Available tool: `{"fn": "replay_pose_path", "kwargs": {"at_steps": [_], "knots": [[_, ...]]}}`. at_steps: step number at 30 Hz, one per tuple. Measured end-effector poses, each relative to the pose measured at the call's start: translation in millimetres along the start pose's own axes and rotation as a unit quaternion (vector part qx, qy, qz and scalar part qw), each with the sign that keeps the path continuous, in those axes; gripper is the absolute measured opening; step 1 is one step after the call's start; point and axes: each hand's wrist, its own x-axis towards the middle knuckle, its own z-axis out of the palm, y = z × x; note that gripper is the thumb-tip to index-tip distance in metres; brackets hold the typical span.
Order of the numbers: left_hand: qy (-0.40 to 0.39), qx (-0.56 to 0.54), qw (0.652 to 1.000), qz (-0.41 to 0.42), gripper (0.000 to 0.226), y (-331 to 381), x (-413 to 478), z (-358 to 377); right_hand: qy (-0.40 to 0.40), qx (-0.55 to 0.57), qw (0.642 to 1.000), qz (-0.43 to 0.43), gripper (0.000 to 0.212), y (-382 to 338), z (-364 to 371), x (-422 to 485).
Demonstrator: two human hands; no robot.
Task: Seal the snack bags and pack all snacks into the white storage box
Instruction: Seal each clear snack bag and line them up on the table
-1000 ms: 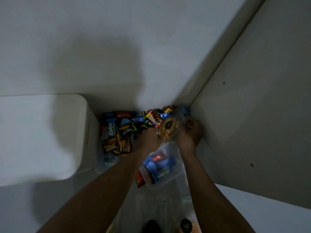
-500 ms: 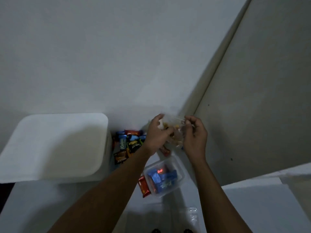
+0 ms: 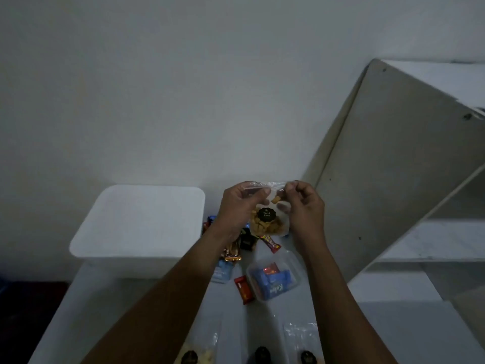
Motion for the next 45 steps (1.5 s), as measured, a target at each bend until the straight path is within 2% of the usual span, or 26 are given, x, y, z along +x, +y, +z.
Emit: {"fn": "replay_pose_path", "kwargs": {"at_steps": [5,8,12,15,20,26,30,34,41,45], "knots": [[0.008,-0.035,0.999,0.019,0.002,35.7,-39.8,-23.0,-0.005,-0.016,0.999,-0.037,0.019,-28.6,27.7,-45.6],[0.001,-0.052,0.998,0.033,0.009,53.4,-63.5,-37.5,-0.009,-0.014,0.999,-0.047,0.016,-46.7,39.0,-75.9],[-0.005,-0.032,0.998,0.056,0.005,73.2,-92.8,-54.1,-0.033,-0.021,0.998,-0.051,0.011,-67.6,43.6,-110.2],[-0.024,-0.028,0.997,0.074,0.008,86.3,-116.4,-60.6,-0.053,-0.054,0.995,-0.072,0.014,-79.4,47.4,-131.6],[-0.026,-0.041,0.993,0.111,0.003,108.6,-147.2,-66.3,-0.027,-0.039,0.991,-0.127,0.014,-98.4,59.7,-162.1],[-0.028,-0.065,0.986,0.149,0.009,141.7,-167.0,-72.2,-0.044,-0.01,0.988,-0.147,0.012,-131.4,61.1,-174.5],[-0.04,-0.036,0.983,0.174,0.009,155.7,-176.4,-69.4,-0.078,-0.032,0.984,-0.157,0.009,-151.2,60.0,-182.7],[-0.047,-0.025,0.981,0.188,0.009,163.7,-183.6,-65.5,-0.063,-0.027,0.983,-0.172,0.01,-160.5,58.1,-191.8],[-0.032,-0.14,0.973,0.182,0.012,168.6,-194.1,-55.3,-0.038,0.004,0.982,-0.186,0.01,-173.5,50.2,-201.7],[-0.034,-0.123,0.975,0.183,0.015,172.9,-197.3,-53.5,-0.06,-0.01,0.984,-0.166,0.012,-177.9,47.6,-205.1]]}}
